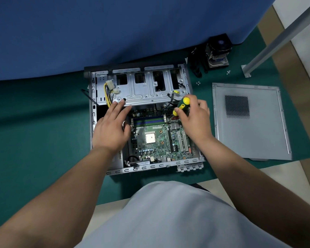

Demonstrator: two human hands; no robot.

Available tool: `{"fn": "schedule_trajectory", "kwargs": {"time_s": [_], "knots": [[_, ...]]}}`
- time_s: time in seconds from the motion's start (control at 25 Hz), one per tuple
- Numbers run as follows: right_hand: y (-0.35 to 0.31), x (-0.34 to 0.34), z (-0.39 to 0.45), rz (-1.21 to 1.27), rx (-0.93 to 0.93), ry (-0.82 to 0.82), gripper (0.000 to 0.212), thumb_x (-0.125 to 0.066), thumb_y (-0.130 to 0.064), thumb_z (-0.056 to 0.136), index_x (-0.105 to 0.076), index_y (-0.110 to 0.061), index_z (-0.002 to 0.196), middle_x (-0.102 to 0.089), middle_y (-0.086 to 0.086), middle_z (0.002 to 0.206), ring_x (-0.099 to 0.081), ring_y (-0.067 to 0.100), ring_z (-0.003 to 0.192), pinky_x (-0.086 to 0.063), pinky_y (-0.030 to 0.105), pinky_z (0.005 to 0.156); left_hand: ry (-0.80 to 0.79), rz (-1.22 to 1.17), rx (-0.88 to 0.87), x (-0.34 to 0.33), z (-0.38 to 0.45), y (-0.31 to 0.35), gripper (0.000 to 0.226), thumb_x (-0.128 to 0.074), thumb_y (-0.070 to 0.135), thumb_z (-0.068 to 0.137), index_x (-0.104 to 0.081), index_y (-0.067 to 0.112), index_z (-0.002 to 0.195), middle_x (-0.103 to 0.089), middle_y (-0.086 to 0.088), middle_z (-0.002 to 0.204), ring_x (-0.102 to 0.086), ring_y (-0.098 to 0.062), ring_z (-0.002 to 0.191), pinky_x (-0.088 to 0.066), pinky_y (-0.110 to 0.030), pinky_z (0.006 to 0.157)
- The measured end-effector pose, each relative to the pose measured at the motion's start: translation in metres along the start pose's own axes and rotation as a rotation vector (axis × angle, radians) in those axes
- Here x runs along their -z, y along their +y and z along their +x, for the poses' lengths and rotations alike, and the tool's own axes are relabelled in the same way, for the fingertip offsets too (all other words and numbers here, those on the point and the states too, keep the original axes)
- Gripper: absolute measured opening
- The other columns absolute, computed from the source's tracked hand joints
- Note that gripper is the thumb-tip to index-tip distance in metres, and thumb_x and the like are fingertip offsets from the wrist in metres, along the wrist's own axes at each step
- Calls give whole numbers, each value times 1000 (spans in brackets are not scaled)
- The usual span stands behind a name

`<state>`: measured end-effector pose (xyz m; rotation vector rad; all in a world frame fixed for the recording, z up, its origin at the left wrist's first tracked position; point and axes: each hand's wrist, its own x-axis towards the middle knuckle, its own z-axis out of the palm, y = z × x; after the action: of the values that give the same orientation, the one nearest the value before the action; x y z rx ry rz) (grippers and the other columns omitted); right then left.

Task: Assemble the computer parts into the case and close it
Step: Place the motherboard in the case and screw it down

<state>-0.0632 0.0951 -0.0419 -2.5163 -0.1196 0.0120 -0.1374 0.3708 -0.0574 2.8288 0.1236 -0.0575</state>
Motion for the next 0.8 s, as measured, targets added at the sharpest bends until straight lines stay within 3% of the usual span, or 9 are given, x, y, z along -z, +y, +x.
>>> {"fn": "schedule_trajectory", "kwargs": {"time_s": [0.12,0.28,0.4,0.52,0.6,0.68,0.8], "knots": [[-2,0,-1,-16,56,54,41,-69,-42,93,-54,-20,125,-43,-9,95,-48,29,112,-41,43,89,0,5,4,0,0,1,63,-53,31,95,-36,38,155,-26,13,167,-19,-13,156,-43,-47,110],[-8,3,6,-148,131,14,44,-74,-42,88,-54,-16,118,-53,-4,89,-58,30,96,-41,37,75,-1,-1,-1,0,0,0,63,-52,31,94,-37,38,154,-27,13,167,-19,-13,156,-45,-47,109],[-12,9,11,-188,247,-138,49,-71,-32,90,-45,-23,131,-66,4,108,-61,25,73,-42,31,60,-2,-3,-2,-1,1,0,63,-52,32,94,-36,38,154,-26,13,167,-19,-13,156,-45,-46,108],[-16,20,16,-247,327,-285,51,-66,-30,91,-42,-28,137,-52,4,127,-60,25,77,-51,35,60,0,-7,2,-1,1,0,63,-52,31,94,-36,38,154,-26,14,167,-19,-12,156,-46,-46,108],[-21,30,21,-231,358,-363,46,-59,-30,91,-45,-26,135,-46,2,129,-60,24,80,-54,39,65,1,-6,-2,-1,1,0,63,-52,31,93,-36,38,154,-27,13,167,-19,-12,156,-46,-46,108],[-25,37,24,-285,390,-397,39,-52,-35,95,-50,-27,133,-52,2,124,-62,26,81,-55,40,67,1,-5,-3,-1,1,0,63,-52,32,93,-36,38,154,-27,13,167,-19,-12,156,-47,-46,108],[-33,32,23,-565,340,-265,42,-40,-57,103,-58,-22,118,-62,4,98,-66,33,78,-44,32,54,6,-3,-3,-1,1,0,63,-53,31,94,-36,38,154,-27,13,167,-19,-13,156,-47,-46,107]]}}
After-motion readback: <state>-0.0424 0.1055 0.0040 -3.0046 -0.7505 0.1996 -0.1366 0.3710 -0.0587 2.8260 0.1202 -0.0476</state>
